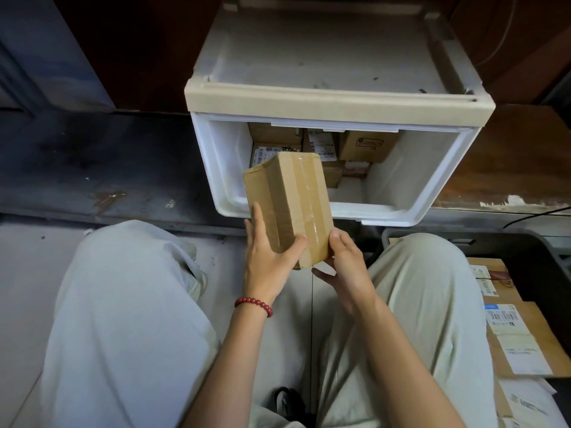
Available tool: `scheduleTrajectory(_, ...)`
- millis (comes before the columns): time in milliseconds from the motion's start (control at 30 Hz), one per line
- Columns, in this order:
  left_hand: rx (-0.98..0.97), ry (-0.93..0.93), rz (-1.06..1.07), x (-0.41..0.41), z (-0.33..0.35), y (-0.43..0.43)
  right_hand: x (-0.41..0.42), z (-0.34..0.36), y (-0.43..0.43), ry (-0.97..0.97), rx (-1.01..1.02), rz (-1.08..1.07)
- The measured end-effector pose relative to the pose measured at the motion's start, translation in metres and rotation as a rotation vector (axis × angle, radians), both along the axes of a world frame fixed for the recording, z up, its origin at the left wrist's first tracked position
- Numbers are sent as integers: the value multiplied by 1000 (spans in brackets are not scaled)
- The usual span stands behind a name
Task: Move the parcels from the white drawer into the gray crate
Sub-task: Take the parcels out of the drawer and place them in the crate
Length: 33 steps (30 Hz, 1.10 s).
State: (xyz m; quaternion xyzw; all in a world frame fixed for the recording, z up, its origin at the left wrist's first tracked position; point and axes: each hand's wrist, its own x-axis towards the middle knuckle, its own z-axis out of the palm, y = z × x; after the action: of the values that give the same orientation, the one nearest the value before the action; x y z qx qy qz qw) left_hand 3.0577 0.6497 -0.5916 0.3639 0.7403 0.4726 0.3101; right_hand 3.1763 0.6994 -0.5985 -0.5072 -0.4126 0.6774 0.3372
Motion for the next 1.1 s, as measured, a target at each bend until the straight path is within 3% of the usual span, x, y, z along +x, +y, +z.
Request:
scheduleTrajectory(133,5,80,-3,-2,-1,0,-2,1,-2,100,84,33)
scheduleTrajectory(433,59,27,231,-4,3,1,1,3,-2,132,187,210)
scheduleTrajectory(533,57,53,224,-4,1,-1,-1,0,-3,-16,274,175)
scheduleTrajectory(633,66,-20,215,-3,4,-3,-4,-2,-2,-131,143,92)
scheduleTrajectory(733,87,-51,157,-2,6,-2,-3,-1,-1,-20,29,90)
scheduleTrajectory(900,115,27,138,-5,15,-5,-4,-4,-6,91,60,109)
scheduleTrajectory(1100,348,63,91,3,29,-6,13,21,-1,158,349,73)
